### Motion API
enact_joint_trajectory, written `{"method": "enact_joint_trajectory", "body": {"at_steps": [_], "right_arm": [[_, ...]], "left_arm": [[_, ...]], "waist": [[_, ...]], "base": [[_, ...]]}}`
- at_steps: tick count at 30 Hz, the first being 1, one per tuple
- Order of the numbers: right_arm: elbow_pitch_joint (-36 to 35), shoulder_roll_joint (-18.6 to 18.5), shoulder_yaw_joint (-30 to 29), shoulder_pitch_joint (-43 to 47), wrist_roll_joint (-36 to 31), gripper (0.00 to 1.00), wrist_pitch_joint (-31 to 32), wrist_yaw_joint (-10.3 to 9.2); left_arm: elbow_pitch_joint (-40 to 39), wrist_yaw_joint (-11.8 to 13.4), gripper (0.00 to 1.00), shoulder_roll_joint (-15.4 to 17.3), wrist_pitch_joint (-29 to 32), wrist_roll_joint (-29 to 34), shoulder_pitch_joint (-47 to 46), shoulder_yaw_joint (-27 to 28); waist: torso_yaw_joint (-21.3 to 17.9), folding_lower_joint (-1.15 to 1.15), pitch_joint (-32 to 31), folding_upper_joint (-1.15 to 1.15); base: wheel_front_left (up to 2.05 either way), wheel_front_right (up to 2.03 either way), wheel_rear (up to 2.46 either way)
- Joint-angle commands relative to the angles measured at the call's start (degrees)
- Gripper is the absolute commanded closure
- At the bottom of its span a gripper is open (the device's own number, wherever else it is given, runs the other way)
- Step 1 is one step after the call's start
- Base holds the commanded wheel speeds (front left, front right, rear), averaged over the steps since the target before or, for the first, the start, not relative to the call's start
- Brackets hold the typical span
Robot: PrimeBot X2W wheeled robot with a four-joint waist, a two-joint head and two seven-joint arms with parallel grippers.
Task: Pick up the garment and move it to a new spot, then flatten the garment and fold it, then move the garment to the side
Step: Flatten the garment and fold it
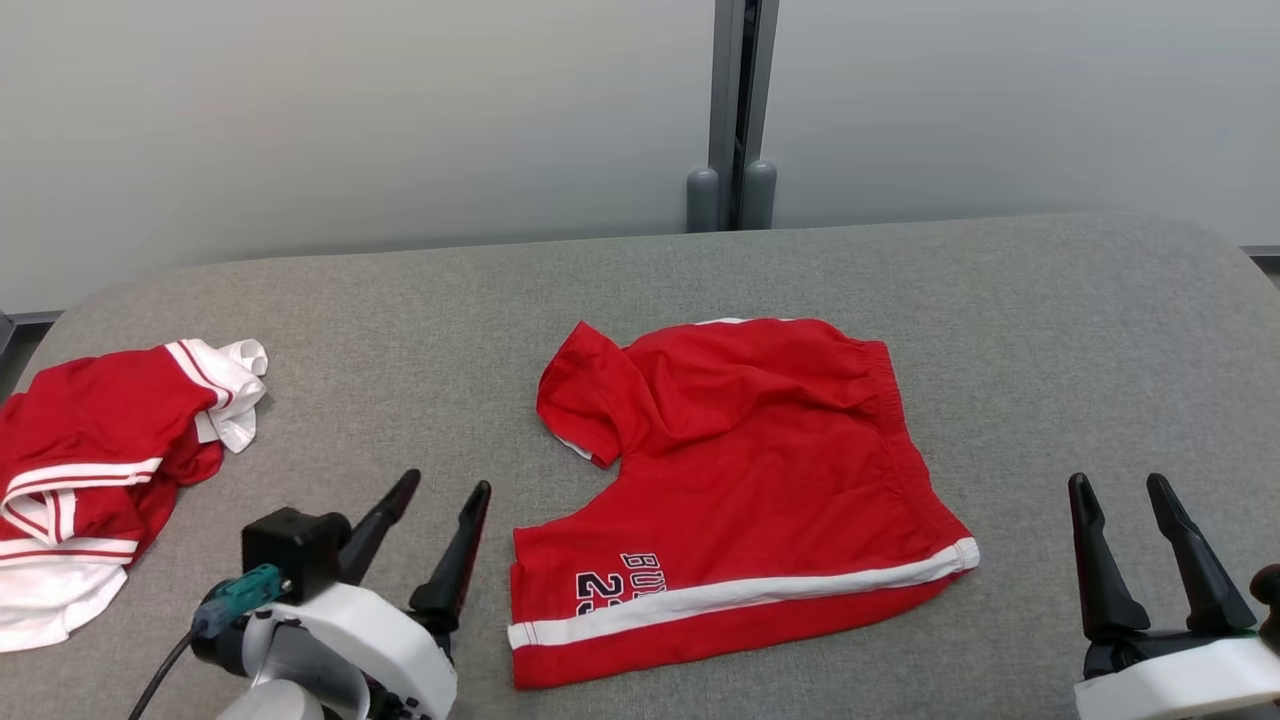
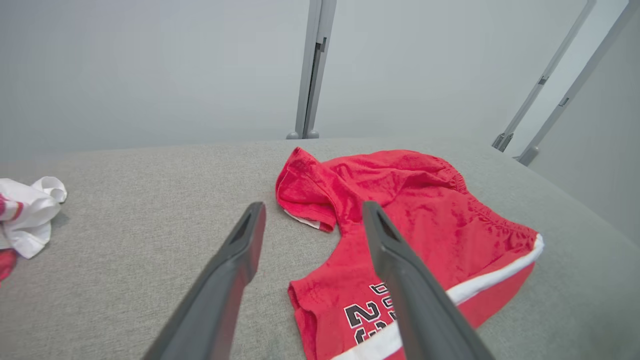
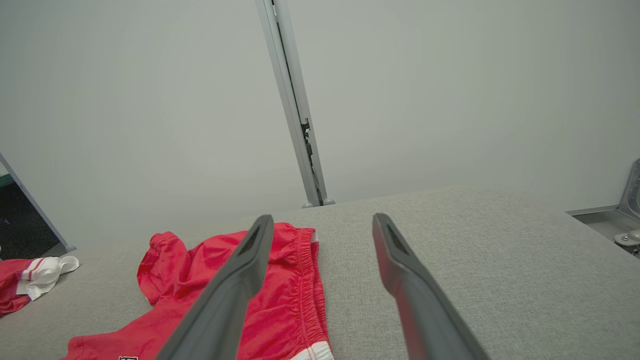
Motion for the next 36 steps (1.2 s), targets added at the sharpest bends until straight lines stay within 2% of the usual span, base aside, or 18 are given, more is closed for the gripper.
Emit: {"method": "enact_joint_trajectory", "body": {"at_steps": [1,9,17,27,36], "right_arm": [[0.04,-0.35,-0.06,0.82,0.31,0.00,-0.25,0.12],[0.27,0.13,-0.56,2.48,0.74,0.00,-1.03,0.12],[0.51,0.24,0.10,4.65,1.02,0.00,-1.00,0.12],[1.13,0.54,0.93,4.23,1.13,0.00,-1.72,0.12],[1.15,-0.14,1.23,3.71,0.95,0.00,-1.76,0.12]], "left_arm": [[-0.60,1.32,0.00,0.75,-1.99,0.96,1.07,1.25],[-3.18,5.40,0.00,0.71,-7.48,1.46,5.10,6.65],[-5.89,6.49,0.00,-2.70,-8.51,5.40,10.13,13.18],[-5.03,2.30,0.00,-9.15,-8.49,13.34,15.75,19.60],[-3.35,-1.09,0.00,-12.34,-8.50,17.36,16.44,22.61]], "waist": [[-0.05,0.00,-0.39,0.00],[0.09,0.00,-1.15,0.00],[1.29,0.00,-1.47,0.00],[1.47,0.00,-0.94,0.00],[1.34,0.00,-1.43,0.00]], "base": [[0.00,0.00,0.00],[0.00,0.00,0.00],[0.00,0.00,0.00],[0.00,0.00,0.00],[0.00,0.00,0.00]]}}
